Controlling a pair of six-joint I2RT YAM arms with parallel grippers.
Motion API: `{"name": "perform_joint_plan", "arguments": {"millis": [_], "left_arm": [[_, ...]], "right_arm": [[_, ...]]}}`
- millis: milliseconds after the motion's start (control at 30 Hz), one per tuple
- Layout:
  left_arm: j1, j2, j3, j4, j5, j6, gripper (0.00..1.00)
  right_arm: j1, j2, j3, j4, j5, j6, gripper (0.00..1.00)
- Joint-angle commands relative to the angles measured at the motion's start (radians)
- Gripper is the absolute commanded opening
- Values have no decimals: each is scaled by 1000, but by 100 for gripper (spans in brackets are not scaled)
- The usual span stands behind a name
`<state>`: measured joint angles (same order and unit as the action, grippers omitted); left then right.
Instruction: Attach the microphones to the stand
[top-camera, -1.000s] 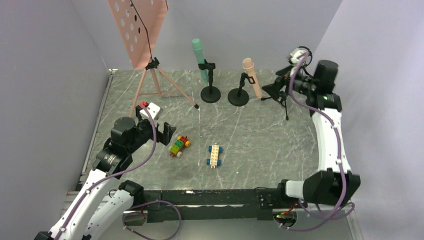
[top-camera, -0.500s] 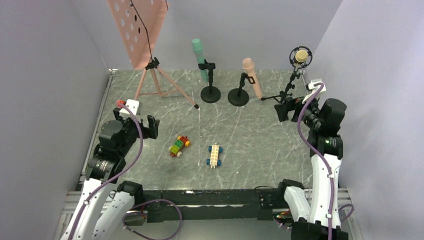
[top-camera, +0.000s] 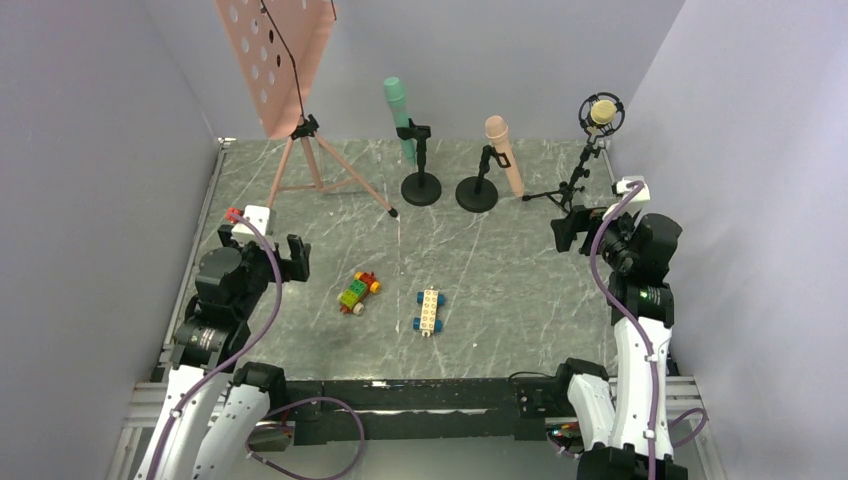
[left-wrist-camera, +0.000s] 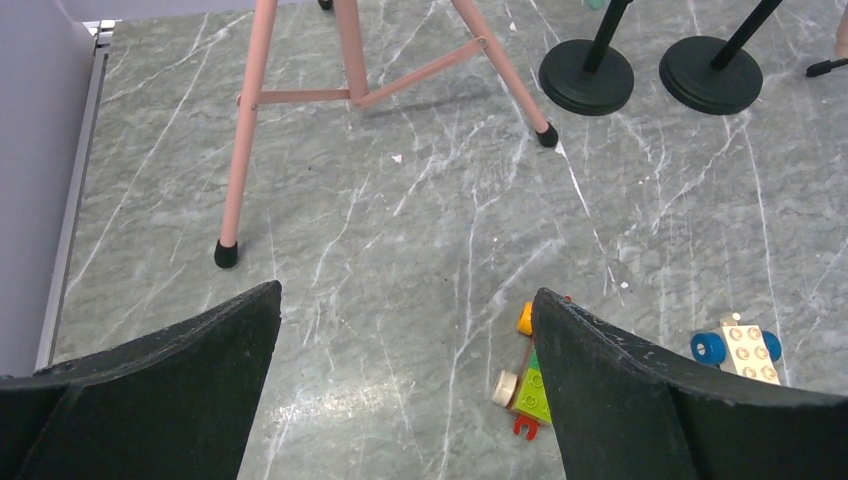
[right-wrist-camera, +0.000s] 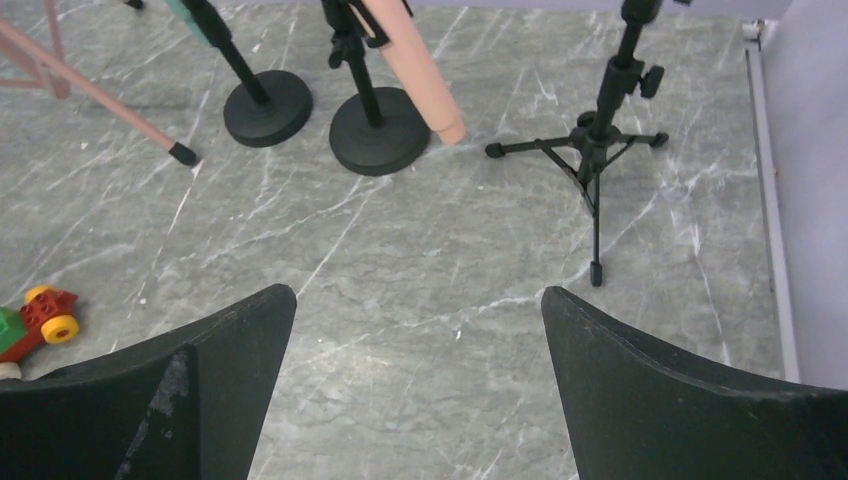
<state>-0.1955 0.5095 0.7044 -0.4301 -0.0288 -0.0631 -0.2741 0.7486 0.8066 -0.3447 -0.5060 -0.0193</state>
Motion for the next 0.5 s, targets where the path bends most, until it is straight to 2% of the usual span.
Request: {"name": "perform_joint_plan", "arguments": {"millis": [0,267,467], "left_arm": [[4,11,7,27,20,20,99],[4,53,8,48,48,20,99],[5,89,24,34,40,22,99]], "right_arm": [[-12,2,-45,113,95,103,100],[-33,5,-71,142,190,131,100],[-34,26,-48,109,145,87,100]]}}
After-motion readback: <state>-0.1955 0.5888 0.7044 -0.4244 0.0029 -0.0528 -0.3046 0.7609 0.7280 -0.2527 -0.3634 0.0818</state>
